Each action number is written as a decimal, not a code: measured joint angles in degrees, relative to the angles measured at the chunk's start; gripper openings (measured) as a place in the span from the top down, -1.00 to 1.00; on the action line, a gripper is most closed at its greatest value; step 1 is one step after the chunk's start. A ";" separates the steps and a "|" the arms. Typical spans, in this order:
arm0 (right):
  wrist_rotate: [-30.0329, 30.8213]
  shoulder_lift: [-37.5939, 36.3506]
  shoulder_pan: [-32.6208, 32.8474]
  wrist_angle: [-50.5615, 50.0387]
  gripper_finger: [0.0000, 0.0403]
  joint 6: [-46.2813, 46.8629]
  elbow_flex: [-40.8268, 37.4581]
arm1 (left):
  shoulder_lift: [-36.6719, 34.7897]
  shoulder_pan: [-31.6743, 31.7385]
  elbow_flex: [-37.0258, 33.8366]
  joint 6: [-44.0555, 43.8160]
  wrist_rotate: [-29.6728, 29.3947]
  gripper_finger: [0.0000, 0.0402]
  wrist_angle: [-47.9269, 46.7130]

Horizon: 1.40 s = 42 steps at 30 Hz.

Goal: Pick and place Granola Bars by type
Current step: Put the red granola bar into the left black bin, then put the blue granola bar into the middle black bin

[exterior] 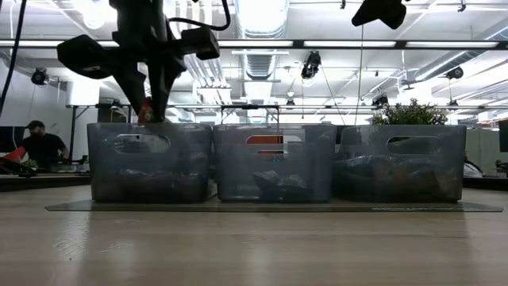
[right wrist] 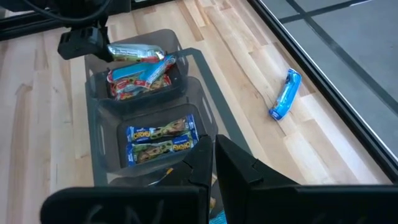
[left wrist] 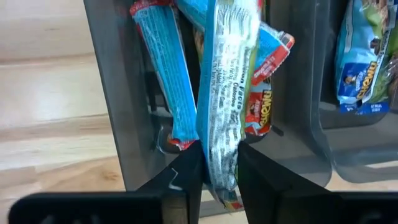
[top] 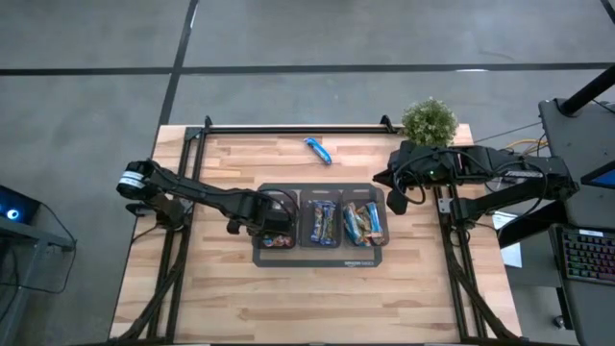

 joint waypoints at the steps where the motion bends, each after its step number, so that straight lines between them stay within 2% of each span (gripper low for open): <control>1: 0.02 0.00 0.00 0.00 0.94 0.06 0.00 | 0.00 0.00 -0.02 0.00 -0.38 0.63 0.00; 12: 0.04 0.04 0.00 0.00 0.94 0.17 0.00 | 0.00 0.11 -0.48 -0.09 -1.29 0.41 0.36; 23: 0.09 0.04 0.00 0.00 0.94 0.10 0.00 | 0.00 0.11 -0.08 3.02 -0.63 0.41 2.38; 27: 0.09 0.04 0.00 0.00 0.94 0.15 0.00 | -0.02 0.11 -0.08 3.27 -0.57 0.51 2.35; 34: 0.09 0.04 0.00 0.00 0.94 0.17 0.00 | -0.16 0.11 -0.08 4.75 -0.52 0.96 2.32; 42: 0.09 0.04 0.00 -0.01 0.94 0.88 0.00 | -1.98 0.11 0.51 11.35 -0.92 1.00 2.25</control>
